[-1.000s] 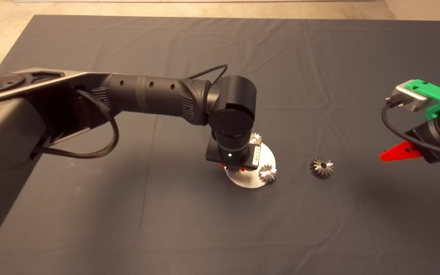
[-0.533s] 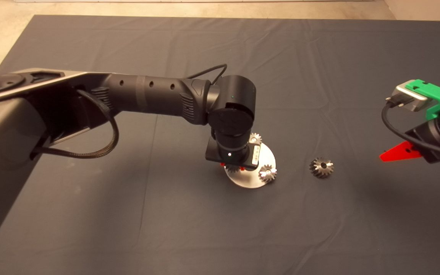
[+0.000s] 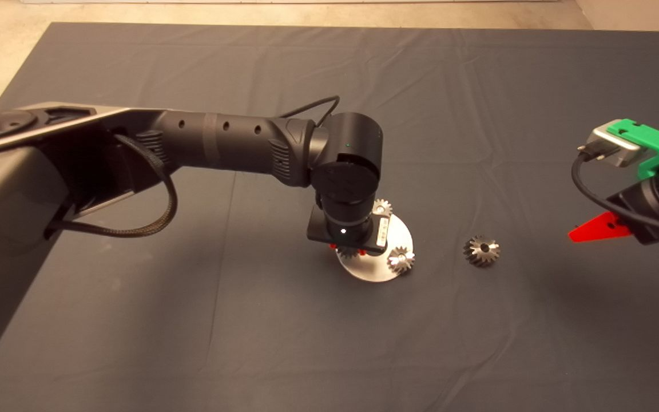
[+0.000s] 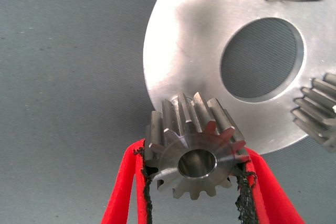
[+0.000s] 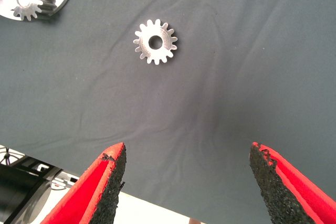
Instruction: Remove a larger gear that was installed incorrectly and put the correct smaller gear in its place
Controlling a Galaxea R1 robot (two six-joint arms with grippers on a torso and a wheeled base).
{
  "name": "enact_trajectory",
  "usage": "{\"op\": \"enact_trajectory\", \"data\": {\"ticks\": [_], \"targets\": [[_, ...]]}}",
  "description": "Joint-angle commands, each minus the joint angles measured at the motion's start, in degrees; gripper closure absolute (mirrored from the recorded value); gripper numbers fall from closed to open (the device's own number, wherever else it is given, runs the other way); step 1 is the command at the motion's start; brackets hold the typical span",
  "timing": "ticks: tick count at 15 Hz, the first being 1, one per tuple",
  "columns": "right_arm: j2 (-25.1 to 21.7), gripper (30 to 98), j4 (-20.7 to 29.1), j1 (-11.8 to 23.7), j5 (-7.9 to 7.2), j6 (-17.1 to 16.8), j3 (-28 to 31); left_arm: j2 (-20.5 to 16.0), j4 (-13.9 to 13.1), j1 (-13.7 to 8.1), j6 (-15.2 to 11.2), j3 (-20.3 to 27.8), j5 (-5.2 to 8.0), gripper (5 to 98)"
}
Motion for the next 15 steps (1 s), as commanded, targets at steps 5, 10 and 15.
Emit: {"op": "enact_trajectory", "data": {"ticks": [5, 10, 15], "targets": [[0.1, 65.7, 2.0, 1.0, -0.06, -0.2, 0.2, -0.3, 0.3, -1.0, -0.2, 0.6, 7.52, 76.0], [0.2, 65.7, 2.0, 1.1, -0.06, -0.2, 0.2, -0.4, 0.1, -0.9, -0.9, 2.2, 7.52, 76.0], [0.3, 65.7, 2.0, 1.1, -0.06, -0.2, 0.2, -0.3, 0.0, -0.9, -1.1, 2.3, 7.52, 76.0]]}}
